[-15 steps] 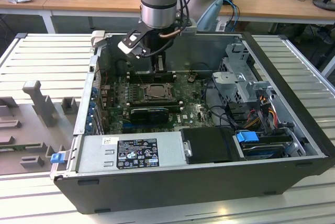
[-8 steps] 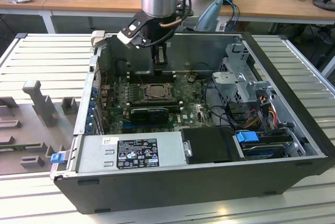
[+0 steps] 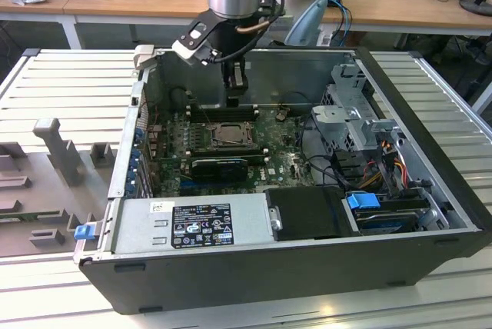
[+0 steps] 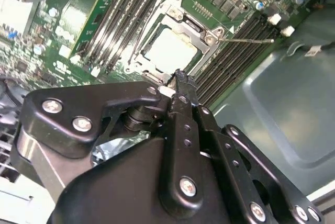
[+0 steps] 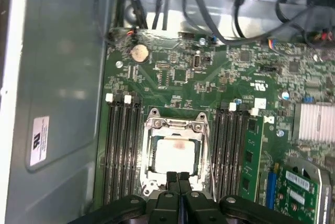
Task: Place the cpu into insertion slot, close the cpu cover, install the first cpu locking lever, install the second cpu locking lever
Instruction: 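Install the first cpu locking lever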
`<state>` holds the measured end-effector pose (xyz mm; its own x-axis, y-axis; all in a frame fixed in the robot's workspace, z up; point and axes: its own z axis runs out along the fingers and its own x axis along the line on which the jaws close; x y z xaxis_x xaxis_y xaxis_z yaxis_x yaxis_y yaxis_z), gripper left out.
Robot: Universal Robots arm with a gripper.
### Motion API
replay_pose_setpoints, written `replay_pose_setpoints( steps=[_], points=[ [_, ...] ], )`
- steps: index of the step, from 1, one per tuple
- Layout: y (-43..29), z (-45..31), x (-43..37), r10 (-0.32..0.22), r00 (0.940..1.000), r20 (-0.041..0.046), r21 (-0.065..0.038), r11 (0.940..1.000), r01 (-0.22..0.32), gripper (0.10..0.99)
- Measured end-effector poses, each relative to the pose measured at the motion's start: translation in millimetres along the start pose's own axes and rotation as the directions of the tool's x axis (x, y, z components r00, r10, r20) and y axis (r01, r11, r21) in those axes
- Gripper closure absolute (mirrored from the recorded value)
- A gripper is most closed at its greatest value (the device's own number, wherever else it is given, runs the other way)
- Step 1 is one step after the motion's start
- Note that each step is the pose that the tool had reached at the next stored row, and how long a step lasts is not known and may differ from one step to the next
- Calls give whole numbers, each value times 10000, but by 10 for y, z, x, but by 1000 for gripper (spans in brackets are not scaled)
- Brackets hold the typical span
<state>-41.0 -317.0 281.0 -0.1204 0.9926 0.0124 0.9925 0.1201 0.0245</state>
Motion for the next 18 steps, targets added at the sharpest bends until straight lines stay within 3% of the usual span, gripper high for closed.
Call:
replay_pose_setpoints(
  steps=[5,7,12,18],
  points=[
    [0,0,0,-1189,9929,-30,13,9929,1189,980],
    [0,1,0,-1742,9847,-45,17,9847,1743,980],
    [0,1,0,-2311,9729,-60,22,9729,2311,980],
    [0,1,0,-2673,9636,-70,24,9636,2673,980]
  ],
)
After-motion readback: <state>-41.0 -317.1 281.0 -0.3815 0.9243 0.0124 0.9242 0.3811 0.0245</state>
